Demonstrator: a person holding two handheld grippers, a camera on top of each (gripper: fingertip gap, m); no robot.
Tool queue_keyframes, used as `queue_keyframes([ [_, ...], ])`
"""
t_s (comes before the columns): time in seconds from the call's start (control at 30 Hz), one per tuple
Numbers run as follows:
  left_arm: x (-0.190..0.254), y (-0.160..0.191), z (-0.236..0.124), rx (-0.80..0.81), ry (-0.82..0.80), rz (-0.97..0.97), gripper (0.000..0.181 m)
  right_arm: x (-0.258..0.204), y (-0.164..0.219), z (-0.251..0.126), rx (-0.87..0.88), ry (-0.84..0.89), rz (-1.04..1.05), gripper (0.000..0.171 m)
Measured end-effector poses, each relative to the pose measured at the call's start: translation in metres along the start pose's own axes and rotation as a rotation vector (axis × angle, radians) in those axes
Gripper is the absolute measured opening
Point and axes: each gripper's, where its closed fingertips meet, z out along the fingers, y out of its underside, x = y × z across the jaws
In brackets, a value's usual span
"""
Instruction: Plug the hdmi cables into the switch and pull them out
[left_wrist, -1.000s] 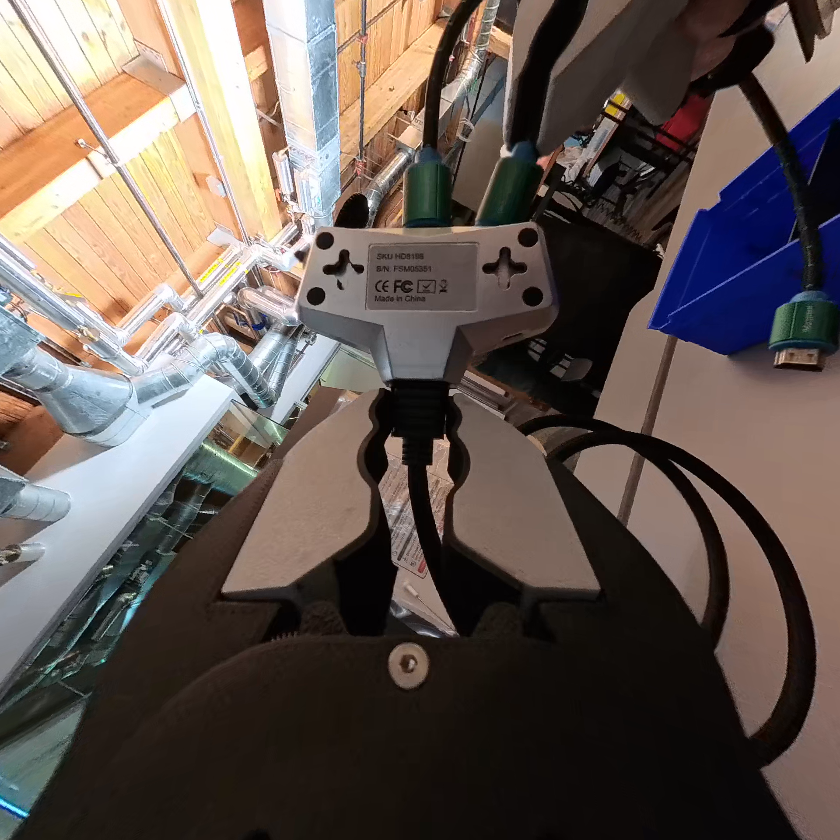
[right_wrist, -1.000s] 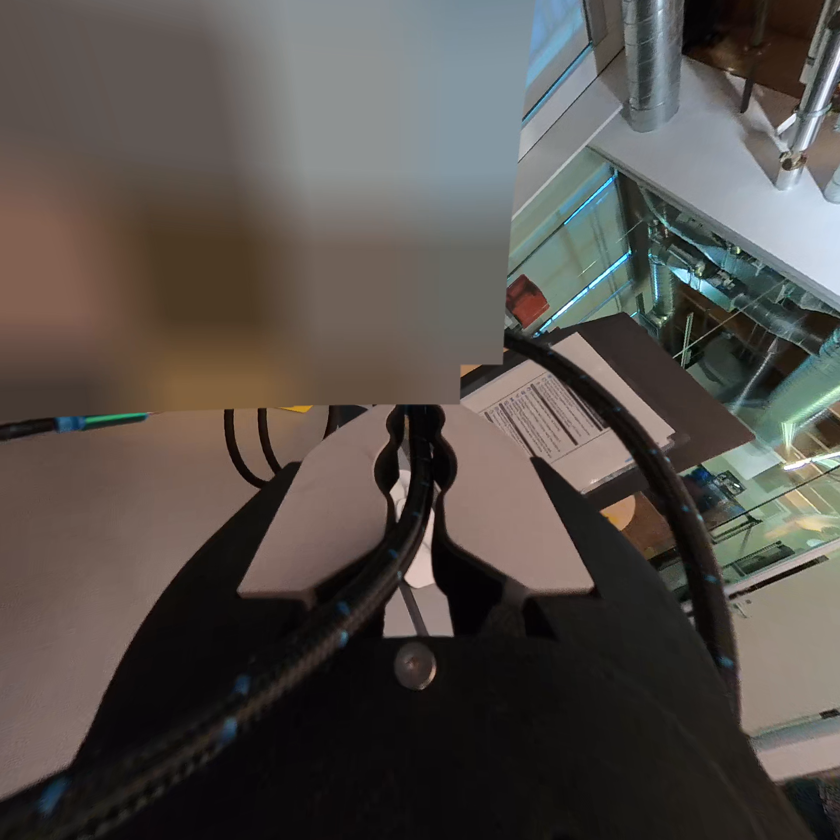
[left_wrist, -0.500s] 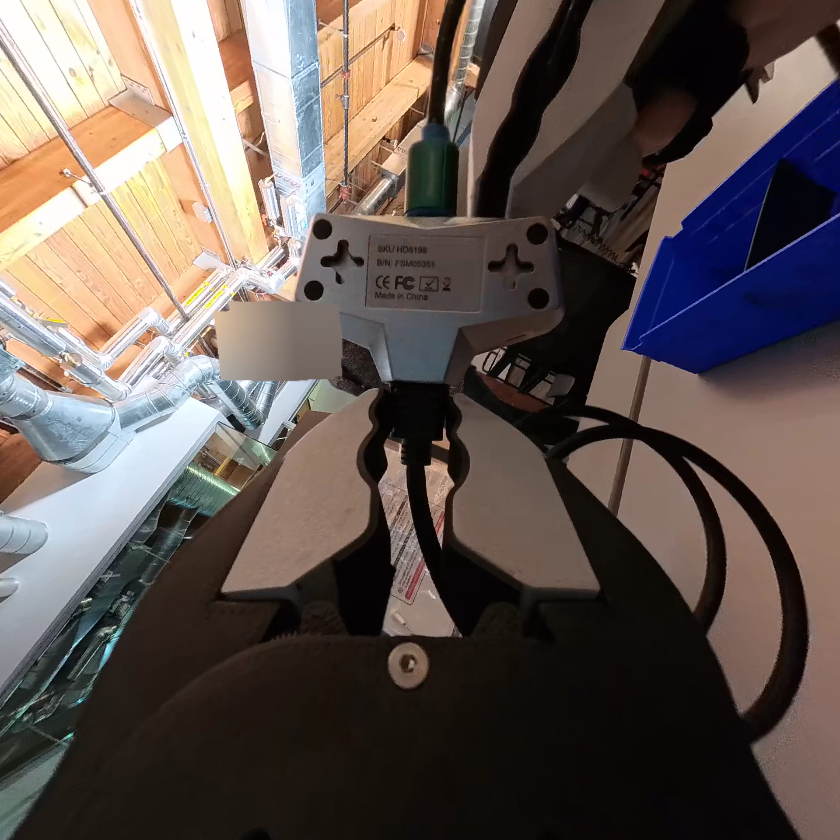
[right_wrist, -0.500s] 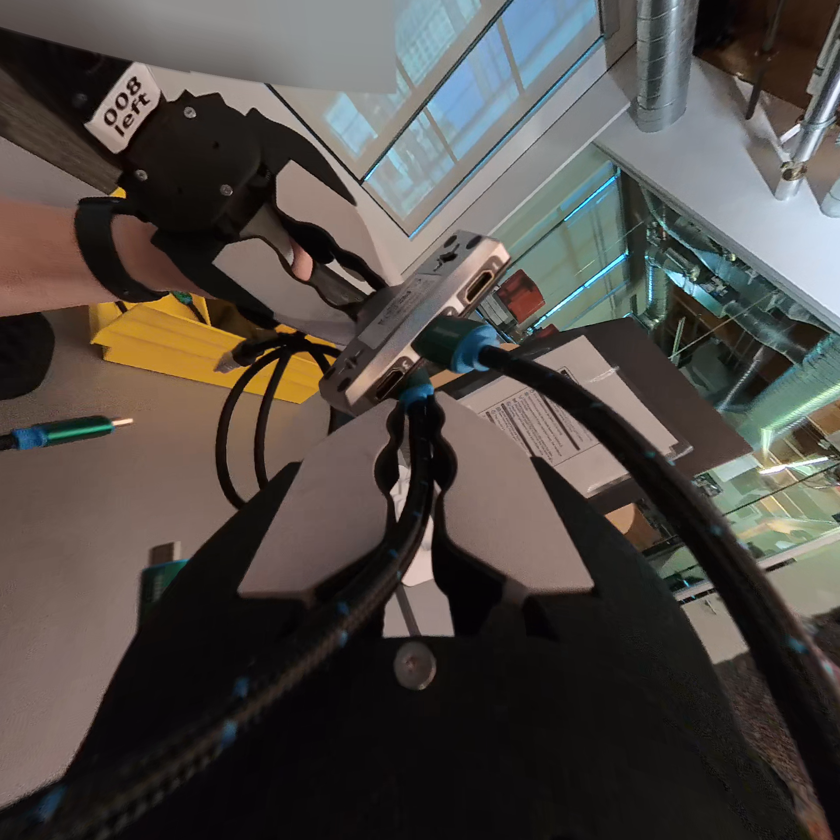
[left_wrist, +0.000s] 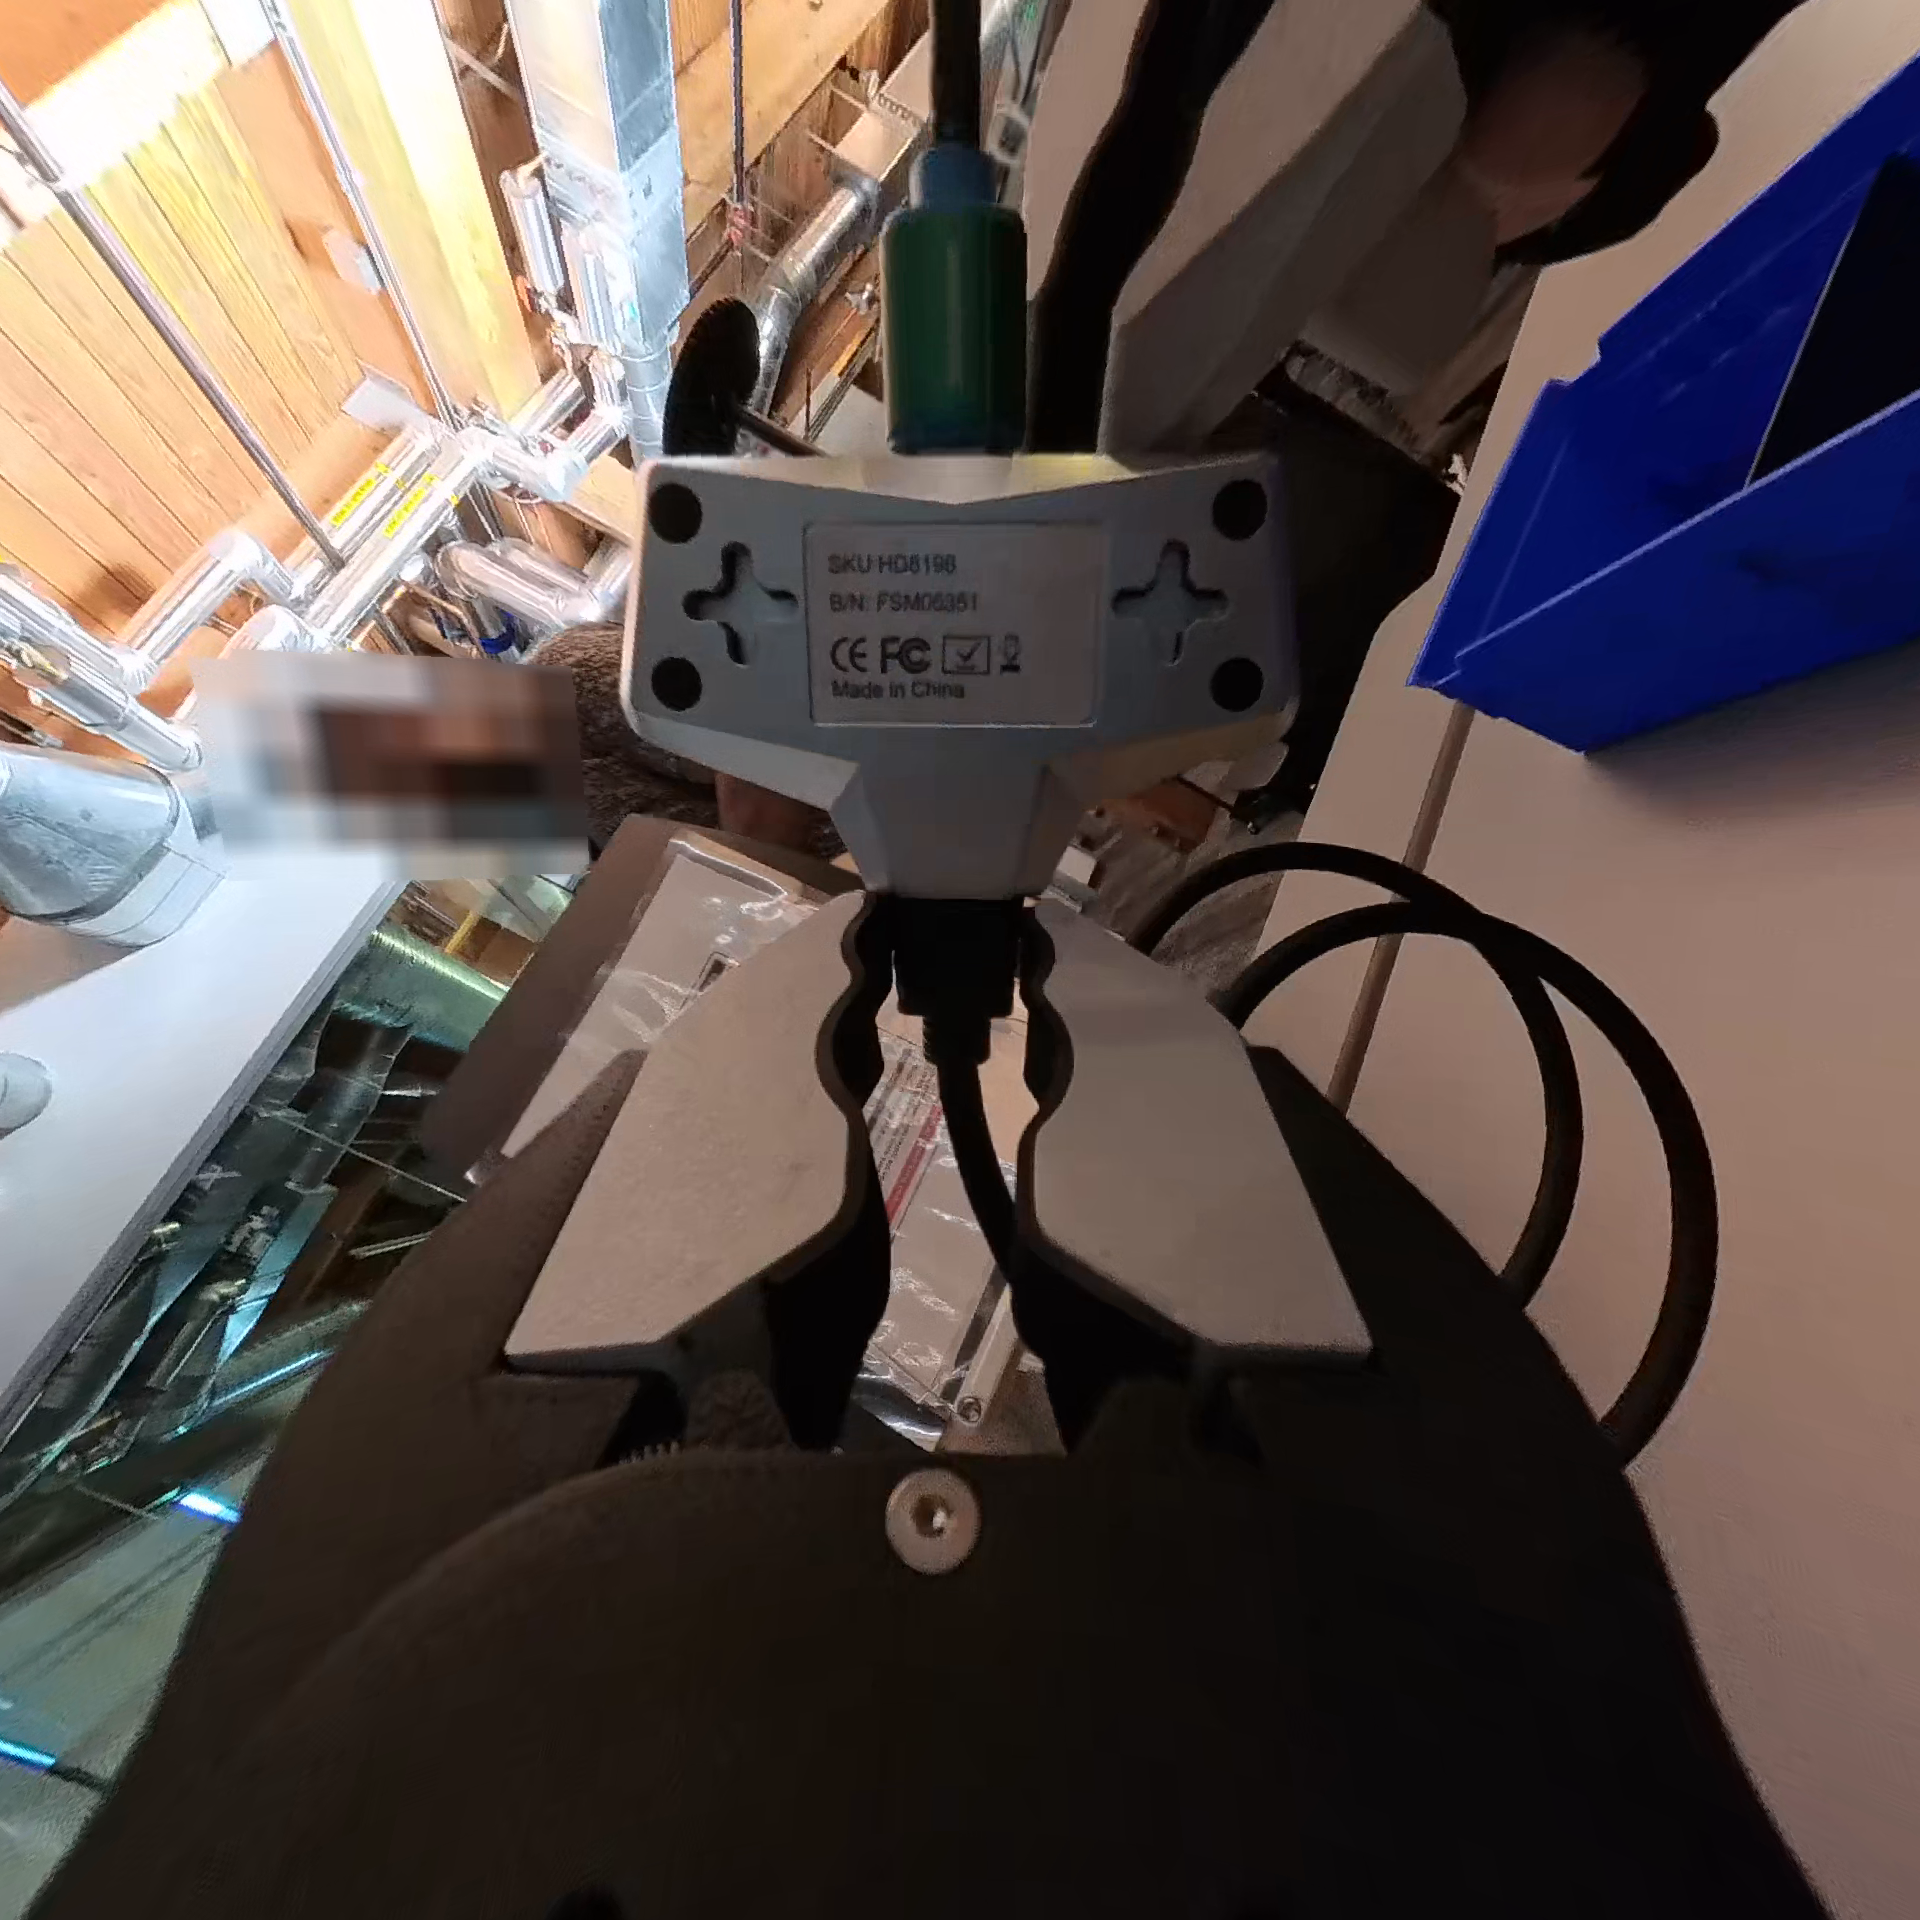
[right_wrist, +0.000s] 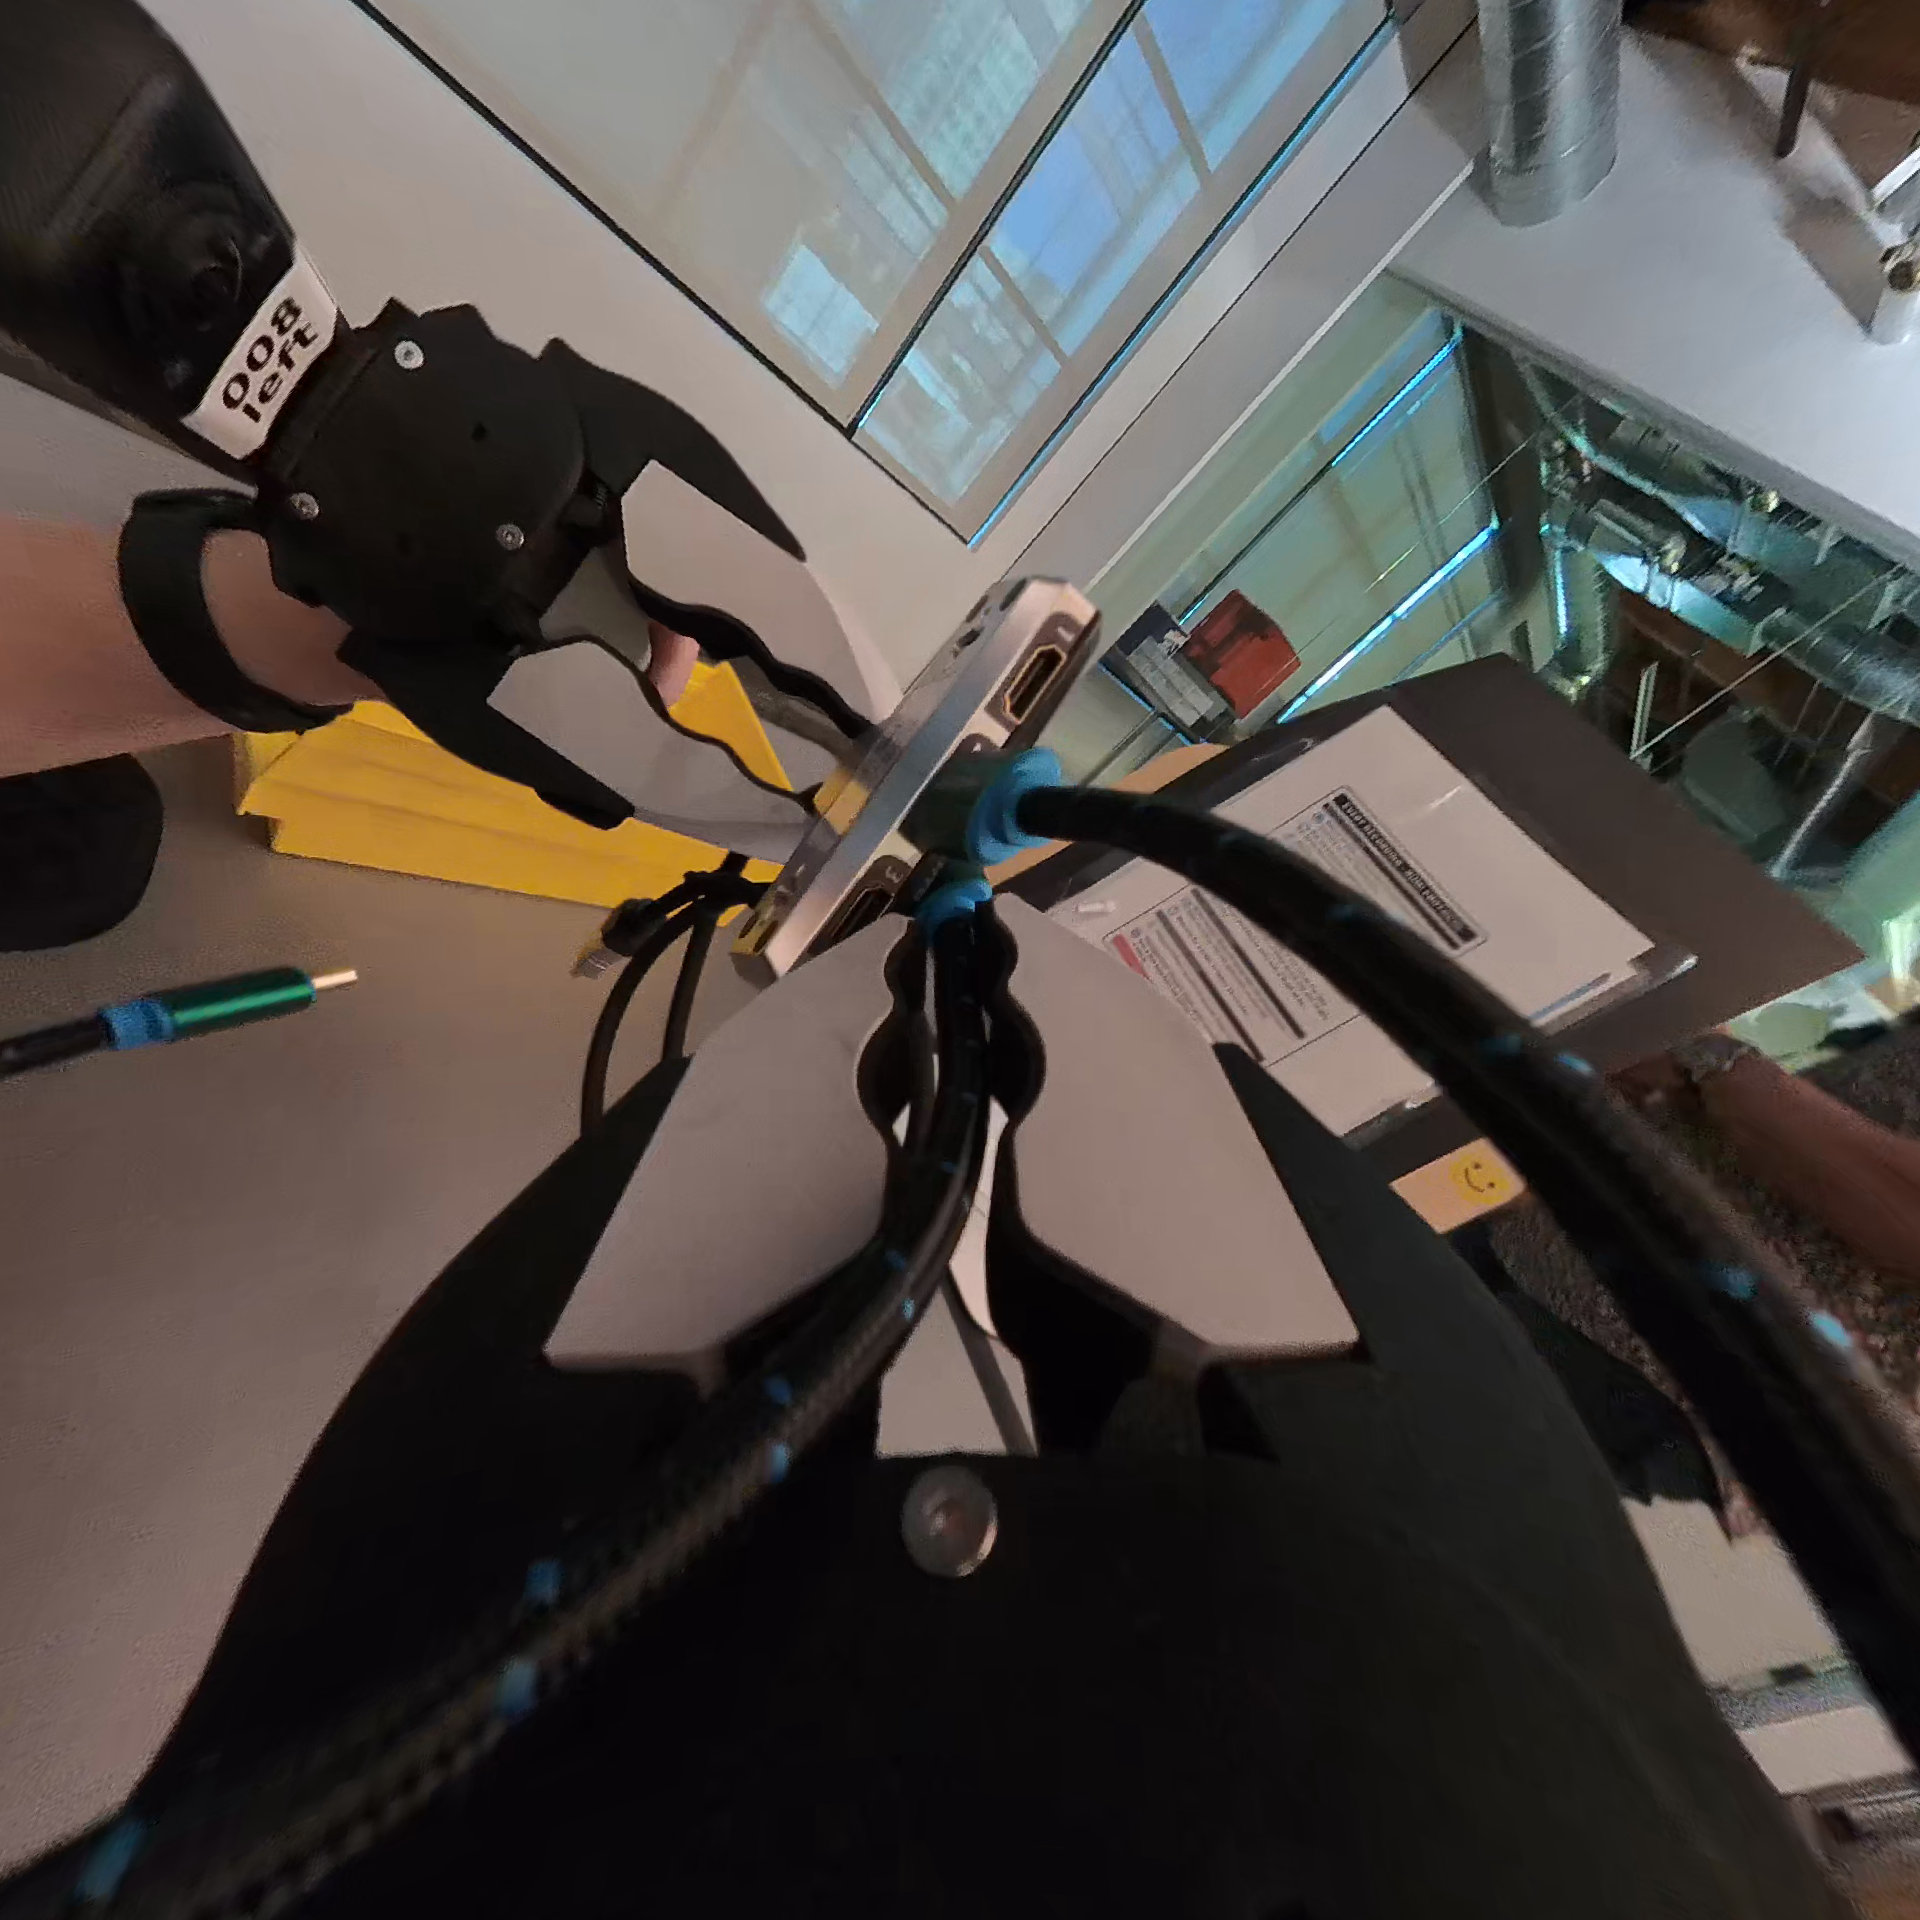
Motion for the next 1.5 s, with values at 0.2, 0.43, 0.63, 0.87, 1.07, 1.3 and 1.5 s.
queue_keyframes([
  [0.2,0.009,0.007,0.008,-0.027,0.006,-0.006,0.023,0.002,0.011,0.0,-0.019,-0.039,0.051,0.009],
  [0.43,-0.006,0.004,0.0,0.046,-0.055,-0.032,0.022,0.003,0.002,-0.005,-0.077,0.029,-0.013,0.009],
  [0.63,-0.025,0.017,-0.012,0.065,-0.131,-0.018,0.022,-0.007,-0.038,-0.018,-0.051,0.159,-0.133,0.009],
  [0.87,-0.03,0.016,-0.02,0.084,-0.132,0.02,0.023,-0.013,-0.035,-0.018,-0.038,0.076,-0.115,0.009],
  [1.07,-0.026,0.012,-0.022,0.099,-0.108,0.042,0.022,-0.016,-0.036,-0.017,-0.02,0.048,-0.119,0.01],
  [1.3,-0.025,0.012,-0.022,0.104,-0.112,0.06,0.022,-0.018,-0.032,-0.017,-0.046,0.031,-0.139,0.009],
  [1.5,-0.022,0.01,-0.024,0.101,-0.093,0.113,0.022,-0.02,-0.028,-0.019,-0.052,-0.023,-0.101,0.009],
])
